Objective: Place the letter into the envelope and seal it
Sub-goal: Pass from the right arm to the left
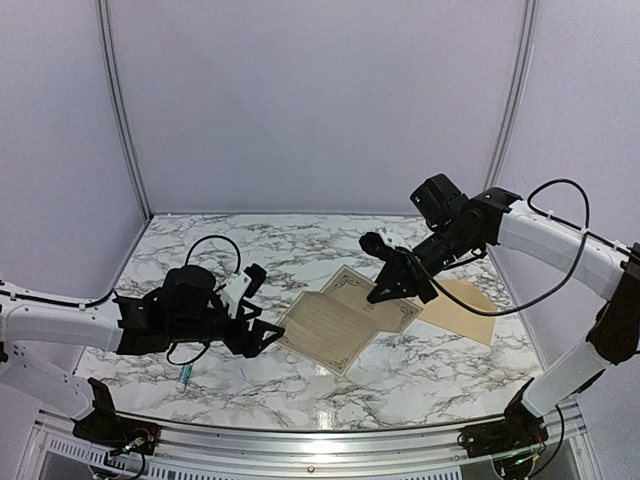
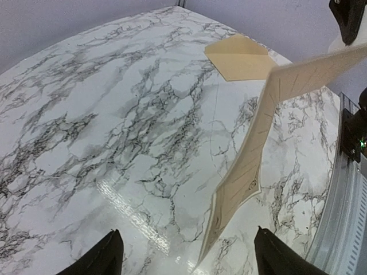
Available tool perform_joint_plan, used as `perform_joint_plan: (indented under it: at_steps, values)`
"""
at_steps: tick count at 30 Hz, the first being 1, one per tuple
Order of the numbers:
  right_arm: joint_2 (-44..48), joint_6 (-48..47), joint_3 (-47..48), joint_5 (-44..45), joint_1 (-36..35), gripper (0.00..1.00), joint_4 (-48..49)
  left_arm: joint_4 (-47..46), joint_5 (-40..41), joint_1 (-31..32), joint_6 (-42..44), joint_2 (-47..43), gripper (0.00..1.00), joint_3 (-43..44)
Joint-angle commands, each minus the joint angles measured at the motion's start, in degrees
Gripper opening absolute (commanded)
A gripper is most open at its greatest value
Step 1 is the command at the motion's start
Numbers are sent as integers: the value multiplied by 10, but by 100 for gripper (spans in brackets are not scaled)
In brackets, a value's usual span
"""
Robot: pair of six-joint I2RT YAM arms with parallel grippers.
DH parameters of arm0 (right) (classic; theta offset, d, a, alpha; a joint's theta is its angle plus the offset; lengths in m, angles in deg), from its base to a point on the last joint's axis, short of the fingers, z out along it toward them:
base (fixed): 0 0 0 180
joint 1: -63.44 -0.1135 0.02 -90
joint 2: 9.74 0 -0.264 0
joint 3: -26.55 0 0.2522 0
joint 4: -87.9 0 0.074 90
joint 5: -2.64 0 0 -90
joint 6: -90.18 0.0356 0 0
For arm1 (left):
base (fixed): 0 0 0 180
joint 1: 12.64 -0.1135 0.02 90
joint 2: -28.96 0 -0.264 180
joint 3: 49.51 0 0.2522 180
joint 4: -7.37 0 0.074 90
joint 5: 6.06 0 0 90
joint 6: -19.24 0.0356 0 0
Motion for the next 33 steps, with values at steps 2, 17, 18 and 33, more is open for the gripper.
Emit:
perform_joint_plan:
  at_steps: [2, 17, 18, 33]
  values:
    - [6, -6, 5, -4, -5, 0, -12, -27, -93, -2, 37, 64, 74, 21]
    - [7, -6, -13, 4, -4, 0, -2, -55, -170, -2, 47, 127, 34, 56]
    - [7, -5, -14, 4, -5, 0, 0, -55, -173, -2, 47, 129, 31, 57]
    - [15, 12, -40, -15, -4, 0, 22, -101, -165, -3, -39, 169, 0, 61]
